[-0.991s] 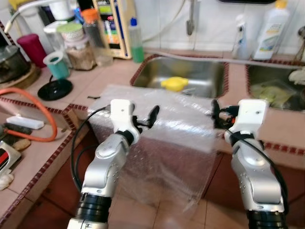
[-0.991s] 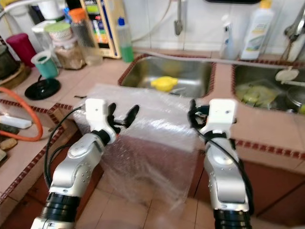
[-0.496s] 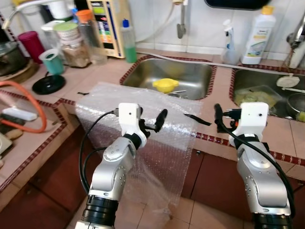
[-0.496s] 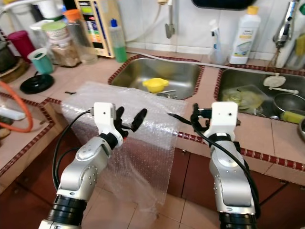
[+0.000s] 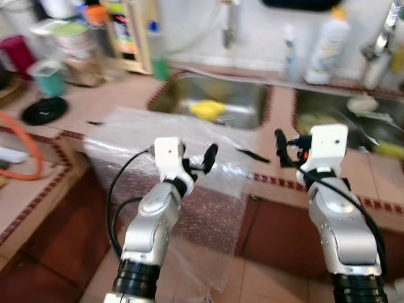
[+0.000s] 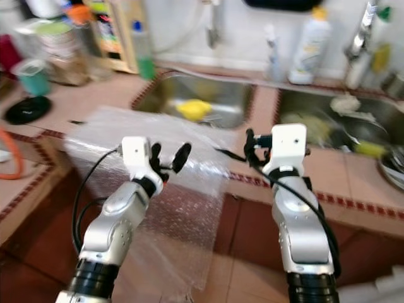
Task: Kitchen organization
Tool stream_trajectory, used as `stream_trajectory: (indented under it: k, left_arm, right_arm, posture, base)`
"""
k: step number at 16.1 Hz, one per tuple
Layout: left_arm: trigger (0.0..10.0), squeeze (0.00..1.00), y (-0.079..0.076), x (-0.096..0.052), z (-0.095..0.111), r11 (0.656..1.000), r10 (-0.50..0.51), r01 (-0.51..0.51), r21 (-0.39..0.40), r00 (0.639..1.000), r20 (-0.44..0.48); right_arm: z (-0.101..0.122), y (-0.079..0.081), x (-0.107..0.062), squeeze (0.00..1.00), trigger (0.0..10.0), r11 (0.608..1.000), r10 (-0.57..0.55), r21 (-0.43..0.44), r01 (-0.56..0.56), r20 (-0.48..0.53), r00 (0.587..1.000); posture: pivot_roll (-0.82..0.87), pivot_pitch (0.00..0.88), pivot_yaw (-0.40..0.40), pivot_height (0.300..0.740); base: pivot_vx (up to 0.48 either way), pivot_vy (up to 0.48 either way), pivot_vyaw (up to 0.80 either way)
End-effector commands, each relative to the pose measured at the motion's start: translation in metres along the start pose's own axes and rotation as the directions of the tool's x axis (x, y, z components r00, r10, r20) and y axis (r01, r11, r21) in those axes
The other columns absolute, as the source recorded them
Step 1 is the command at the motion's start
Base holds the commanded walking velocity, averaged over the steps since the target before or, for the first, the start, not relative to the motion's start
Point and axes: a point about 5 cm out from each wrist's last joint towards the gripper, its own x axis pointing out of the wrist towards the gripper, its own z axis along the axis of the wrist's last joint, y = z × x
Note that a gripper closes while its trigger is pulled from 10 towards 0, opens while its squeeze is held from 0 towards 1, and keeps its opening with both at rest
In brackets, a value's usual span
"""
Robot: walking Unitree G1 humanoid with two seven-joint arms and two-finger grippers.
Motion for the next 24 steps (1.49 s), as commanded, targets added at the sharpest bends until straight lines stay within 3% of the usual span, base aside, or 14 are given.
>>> stream_trajectory:
  k: [1, 13, 19, 24]
  left_arm:
    - [10.0, 0.0, 0.0, 0.001, 0.004, 0.999, -0.008, 0.008, 0.031, 1.0, 0.007]
    - [10.0, 0.0, 0.002, 0.001, 0.005, 0.999, -0.019, 0.019, 0.03, 1.0, 0.004]
    - [10.0, 0.0, 0.008, 0.0, 0.005, 0.998, 0.033, -0.033, 0.051, 0.999, -0.011]
    - [10.0, 0.0, 0.01, -0.001, 0.011, 0.998, 0.014, -0.015, 0.057, 1.0, 0.011]
  right_arm:
    - [-0.004, 0.0, -0.001, 0.47, 10.0, 1.0, -0.001, 0.009, 0.001, -0.022, 1.0]
    - [-0.005, 0.001, 0.0, 0.45, 10.0, 1.0, -0.011, 0.026, 0.011, -0.033, 0.999]
    - [-0.011, 0.002, -0.005, 0.44, 10.0, 0.999, -0.015, 0.038, 0.016, -0.049, 0.999]
    - [-0.013, 0.007, -0.005, 0.32, 10.0, 0.999, -0.003, 0.05, 0.005, -0.049, 0.999]
  posture:
    - [-0.12, 0.0, 0.029, 0.74]
    - [-0.11, 0.0, 0.048, 0.74]
    - [-0.1, 0.0, 0.062, 0.74]
    - [-0.09, 0.0, 0.067, 0.74]
  base:
    - [0.0, 0.0, -0.76]
    - [0.0, -0.298, -0.7]
    - [0.0, -0.054, 0.0]
    - [0.0, 0.0, 0.0]
